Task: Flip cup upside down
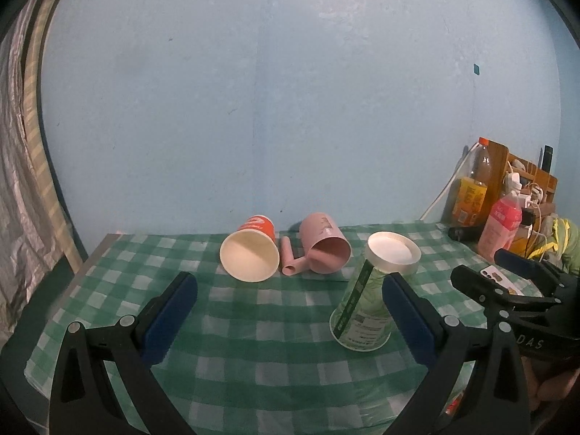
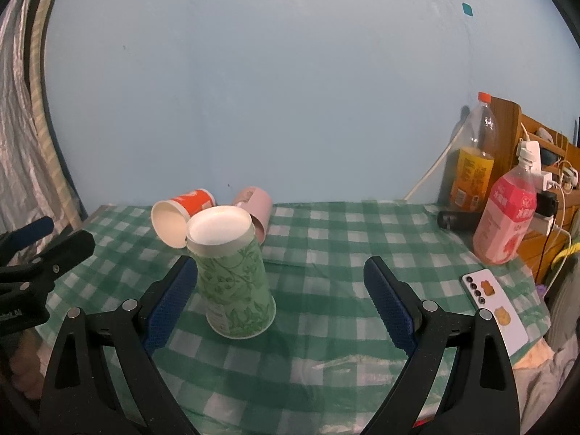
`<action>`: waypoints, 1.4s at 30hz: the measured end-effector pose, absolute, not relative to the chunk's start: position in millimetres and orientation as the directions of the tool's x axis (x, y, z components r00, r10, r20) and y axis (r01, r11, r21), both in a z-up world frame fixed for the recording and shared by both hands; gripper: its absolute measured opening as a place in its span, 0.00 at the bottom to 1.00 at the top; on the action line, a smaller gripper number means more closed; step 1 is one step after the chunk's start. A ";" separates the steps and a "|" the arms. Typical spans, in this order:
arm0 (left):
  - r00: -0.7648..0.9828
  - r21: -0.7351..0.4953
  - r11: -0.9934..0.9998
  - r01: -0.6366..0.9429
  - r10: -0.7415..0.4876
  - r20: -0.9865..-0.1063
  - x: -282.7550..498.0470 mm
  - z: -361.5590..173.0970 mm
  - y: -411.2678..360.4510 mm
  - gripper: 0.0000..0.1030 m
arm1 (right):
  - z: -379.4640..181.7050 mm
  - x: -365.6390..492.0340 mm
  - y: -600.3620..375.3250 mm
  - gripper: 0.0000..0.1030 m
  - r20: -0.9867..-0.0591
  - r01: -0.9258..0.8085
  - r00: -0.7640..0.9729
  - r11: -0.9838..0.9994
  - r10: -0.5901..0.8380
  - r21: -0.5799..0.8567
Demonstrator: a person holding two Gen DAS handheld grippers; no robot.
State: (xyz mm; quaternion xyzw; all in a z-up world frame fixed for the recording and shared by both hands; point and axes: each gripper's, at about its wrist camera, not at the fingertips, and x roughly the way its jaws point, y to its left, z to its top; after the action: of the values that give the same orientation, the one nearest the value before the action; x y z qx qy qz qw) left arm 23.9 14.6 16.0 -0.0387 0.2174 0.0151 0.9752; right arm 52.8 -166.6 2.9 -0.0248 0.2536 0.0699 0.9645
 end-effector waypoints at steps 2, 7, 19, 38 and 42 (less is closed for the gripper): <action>0.904 -0.070 0.996 -0.048 0.014 -0.427 23.3 16.2 15.0 1.00 | 2.6 53.0 -166.6 0.89 -0.494 -0.149 0.861 0.989 0.123 -0.012; 0.905 -0.073 0.996 -0.054 0.018 -0.424 22.5 17.7 14.7 1.00 | 2.0 52.7 -166.0 0.89 -0.497 -0.151 0.859 0.988 0.125 -0.013; 0.893 -0.051 0.997 -0.063 0.034 -0.449 23.3 16.5 12.0 1.00 | 0.2 54.2 -165.2 0.89 -0.506 -0.151 0.853 0.988 0.124 -0.011; 0.873 -0.046 0.997 -0.055 0.026 -0.487 27.1 12.8 6.5 1.00 | -3.8 55.1 -163.9 0.89 -0.520 -0.150 0.845 0.989 0.127 -0.001; 0.866 -0.049 0.997 -0.053 0.022 -0.499 30.0 10.1 5.1 1.00 | -3.5 54.9 -164.3 0.89 -0.520 -0.151 0.844 0.988 0.128 -0.003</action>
State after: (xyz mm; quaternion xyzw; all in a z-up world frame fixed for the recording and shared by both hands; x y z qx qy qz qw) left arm 30.0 5.1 10.1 -0.0306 0.2576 0.0194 0.9656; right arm 54.9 -164.3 -3.5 -0.0218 0.2693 0.0727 0.9601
